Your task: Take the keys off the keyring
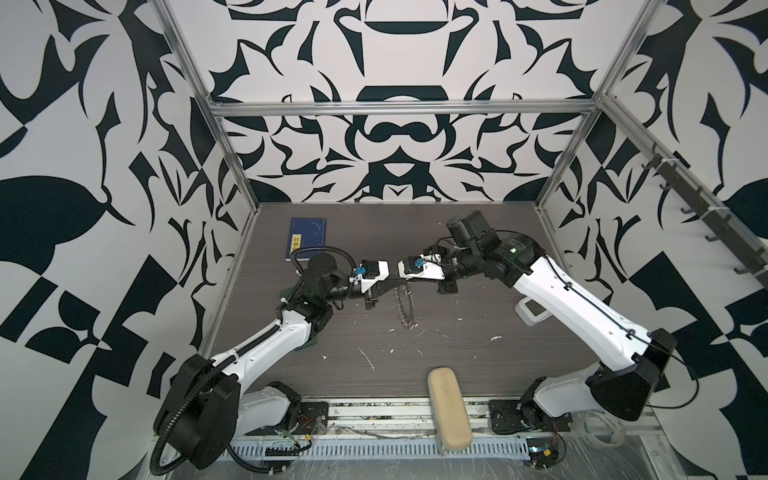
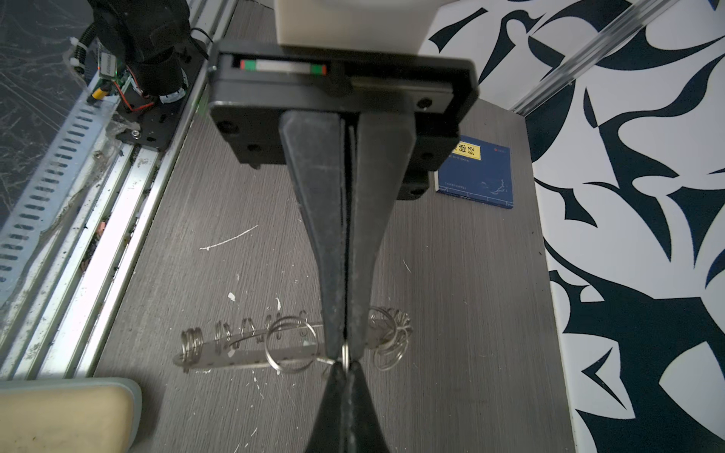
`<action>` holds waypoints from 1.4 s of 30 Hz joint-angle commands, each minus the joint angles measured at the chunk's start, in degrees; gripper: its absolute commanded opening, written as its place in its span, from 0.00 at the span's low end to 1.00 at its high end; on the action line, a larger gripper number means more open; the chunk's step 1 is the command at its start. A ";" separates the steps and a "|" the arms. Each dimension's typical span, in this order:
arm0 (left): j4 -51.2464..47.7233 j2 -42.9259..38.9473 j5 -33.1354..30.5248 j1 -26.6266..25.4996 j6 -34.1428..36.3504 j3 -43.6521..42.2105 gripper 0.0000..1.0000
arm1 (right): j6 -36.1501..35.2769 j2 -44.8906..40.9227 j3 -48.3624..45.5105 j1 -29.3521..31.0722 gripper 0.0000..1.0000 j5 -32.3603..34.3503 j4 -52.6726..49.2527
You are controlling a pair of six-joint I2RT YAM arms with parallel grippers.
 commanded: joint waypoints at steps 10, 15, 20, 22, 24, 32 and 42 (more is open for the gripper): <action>12.43 0.07 3.40 0.26 -7.22 -0.48 0.00 | 9.31 -10.14 -10.84 -6.85 0.22 -8.46 19.18; 17.24 1.07 3.20 0.27 -9.95 -0.38 0.00 | 9.78 -10.00 -10.95 -7.11 0.21 -10.30 19.86; 26.44 3.08 1.89 0.26 -14.86 -1.21 0.00 | 10.56 -9.38 -11.08 -6.95 0.22 -12.78 20.01; 29.61 5.85 1.66 0.26 -16.51 -1.36 0.00 | 10.52 -9.55 -11.24 -6.99 0.22 -13.31 20.04; 32.40 6.97 1.47 0.26 -18.01 -1.44 0.00 | 10.59 -9.86 -11.53 -7.02 0.23 -13.32 19.97; 36.73 8.75 1.19 0.44 -20.08 -1.44 0.00 | 9.89 -10.60 -11.80 -7.03 0.24 -11.78 18.31; 35.67 8.47 2.47 0.44 -20.17 -1.48 0.00 | 9.66 -9.17 -10.50 -6.37 0.20 -13.19 16.85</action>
